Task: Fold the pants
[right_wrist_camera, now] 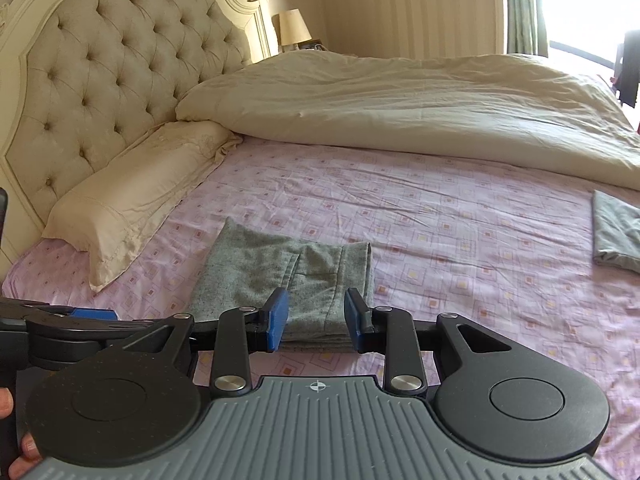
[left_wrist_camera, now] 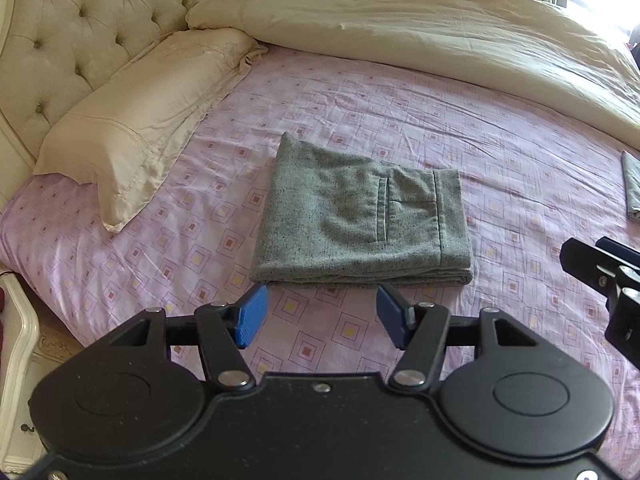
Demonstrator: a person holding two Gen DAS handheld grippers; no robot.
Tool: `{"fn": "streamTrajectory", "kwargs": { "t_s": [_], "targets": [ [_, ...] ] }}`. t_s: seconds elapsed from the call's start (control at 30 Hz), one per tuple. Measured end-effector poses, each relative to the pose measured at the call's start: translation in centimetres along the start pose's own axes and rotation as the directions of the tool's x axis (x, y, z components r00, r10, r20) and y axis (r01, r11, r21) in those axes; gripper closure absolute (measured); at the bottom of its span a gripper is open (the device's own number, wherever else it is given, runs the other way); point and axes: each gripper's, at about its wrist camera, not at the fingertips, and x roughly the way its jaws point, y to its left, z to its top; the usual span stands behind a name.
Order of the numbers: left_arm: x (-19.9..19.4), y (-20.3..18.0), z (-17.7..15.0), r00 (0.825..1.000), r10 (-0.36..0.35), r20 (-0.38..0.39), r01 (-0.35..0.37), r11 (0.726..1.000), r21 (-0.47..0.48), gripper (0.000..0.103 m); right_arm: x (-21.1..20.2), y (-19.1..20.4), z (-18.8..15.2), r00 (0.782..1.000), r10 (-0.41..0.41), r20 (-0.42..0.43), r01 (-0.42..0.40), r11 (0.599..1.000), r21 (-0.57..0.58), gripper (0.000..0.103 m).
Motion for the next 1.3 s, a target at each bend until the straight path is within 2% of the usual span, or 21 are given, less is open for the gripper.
{"fn": "streamTrajectory", "kwargs": {
  "t_s": [0.73, 1.3],
  "targets": [
    [1.1, 1.9, 0.0, 0.999, -0.014, -0.03, 0.014, 1.0, 0.002, 0.039, 1.0, 2.4, -0.1, 1.0, -0.009, -0.02, 0.009, 1.0, 0.003, 0.073],
    [2.3, 1.4, 0.6, 0.999, -0.013, -0.05, 0.015, 0.999, 0.036, 0.039, 2.0, 1.8, 0.1, 0.999, -0.021, -0.044, 0.022, 1.0, 0.022, 0.074]
  ]
}}
